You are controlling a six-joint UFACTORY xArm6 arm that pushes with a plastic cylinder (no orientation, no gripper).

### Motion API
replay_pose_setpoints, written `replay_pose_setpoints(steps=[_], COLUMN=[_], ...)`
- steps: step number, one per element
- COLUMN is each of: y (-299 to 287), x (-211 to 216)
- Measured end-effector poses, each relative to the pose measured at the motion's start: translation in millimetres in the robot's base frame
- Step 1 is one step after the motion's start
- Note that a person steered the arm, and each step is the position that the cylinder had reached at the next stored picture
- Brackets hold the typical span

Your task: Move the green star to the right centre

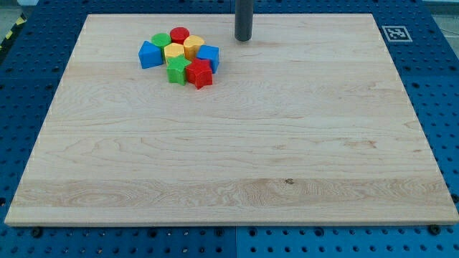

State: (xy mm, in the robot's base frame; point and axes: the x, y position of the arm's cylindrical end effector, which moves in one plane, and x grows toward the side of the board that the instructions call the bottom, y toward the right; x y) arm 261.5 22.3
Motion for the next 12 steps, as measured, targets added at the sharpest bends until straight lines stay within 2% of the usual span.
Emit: replay_pose_setpoints(steps=[1, 2, 3, 4, 5, 6, 8, 9, 10, 11, 12], y=[0, -24, -93, -152, -186, -170, -61, 11, 42, -2, 5], x=[0, -11, -27, -16, 16, 63, 157, 168, 168, 168, 165])
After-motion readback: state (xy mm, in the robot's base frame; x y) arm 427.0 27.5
